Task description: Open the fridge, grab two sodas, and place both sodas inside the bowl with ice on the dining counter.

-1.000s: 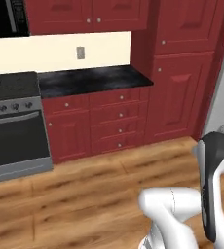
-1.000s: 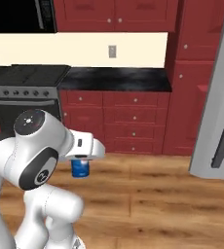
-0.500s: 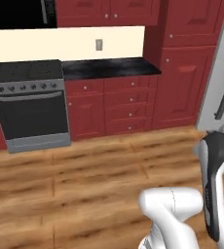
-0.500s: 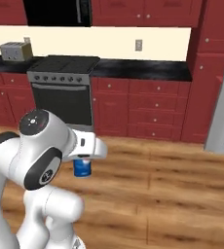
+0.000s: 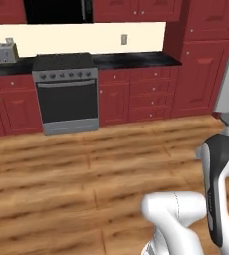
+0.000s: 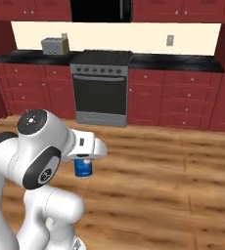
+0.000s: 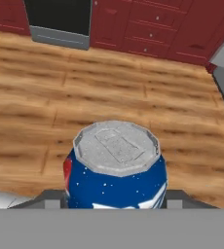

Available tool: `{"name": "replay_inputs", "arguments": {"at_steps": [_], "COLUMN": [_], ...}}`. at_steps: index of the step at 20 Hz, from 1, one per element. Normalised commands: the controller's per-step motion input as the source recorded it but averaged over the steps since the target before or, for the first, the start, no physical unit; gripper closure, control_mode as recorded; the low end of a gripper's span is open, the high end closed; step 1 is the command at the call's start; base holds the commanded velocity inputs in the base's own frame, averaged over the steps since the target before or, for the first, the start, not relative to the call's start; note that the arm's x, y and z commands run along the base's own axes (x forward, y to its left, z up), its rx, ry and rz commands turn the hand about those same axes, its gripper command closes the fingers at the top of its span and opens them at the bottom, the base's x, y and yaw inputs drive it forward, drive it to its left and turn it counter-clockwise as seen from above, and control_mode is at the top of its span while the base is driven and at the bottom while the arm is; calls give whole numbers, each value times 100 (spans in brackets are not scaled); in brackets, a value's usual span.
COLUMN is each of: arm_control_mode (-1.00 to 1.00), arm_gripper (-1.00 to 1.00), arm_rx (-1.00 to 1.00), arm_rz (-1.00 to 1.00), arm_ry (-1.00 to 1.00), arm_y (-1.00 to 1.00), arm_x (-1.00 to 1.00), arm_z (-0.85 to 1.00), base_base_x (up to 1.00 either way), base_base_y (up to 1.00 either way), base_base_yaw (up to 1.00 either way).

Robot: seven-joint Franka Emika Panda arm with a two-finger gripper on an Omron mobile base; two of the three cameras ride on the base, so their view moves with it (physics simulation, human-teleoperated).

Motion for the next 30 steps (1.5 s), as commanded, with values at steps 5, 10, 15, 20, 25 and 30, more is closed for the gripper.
{"name": "replay_inputs", "arguments": {"at_steps": [5, 10, 15, 20, 25, 30], "arm_control_mode": [100, 100, 100, 100, 100, 100], "arm_gripper": [100, 100, 100, 100, 100, 100], "arm_rx": [0, 0, 0, 0, 0, 0], "arm_rz": [0, 0, 0, 0, 0, 0], "arm_ry": [0, 0, 0, 0, 0, 0], "arm_y": [0, 0, 0, 0, 0, 0], "arm_x": [0, 0, 0, 0, 0, 0], "arm_z": [0, 0, 0, 0, 0, 0], "base_base_x": [-100, -96, -89, -91, -94, -92], "base_base_y": [100, 100, 100, 100, 100, 100], "base_base_yaw": [4, 1, 0, 0, 0, 0]}}
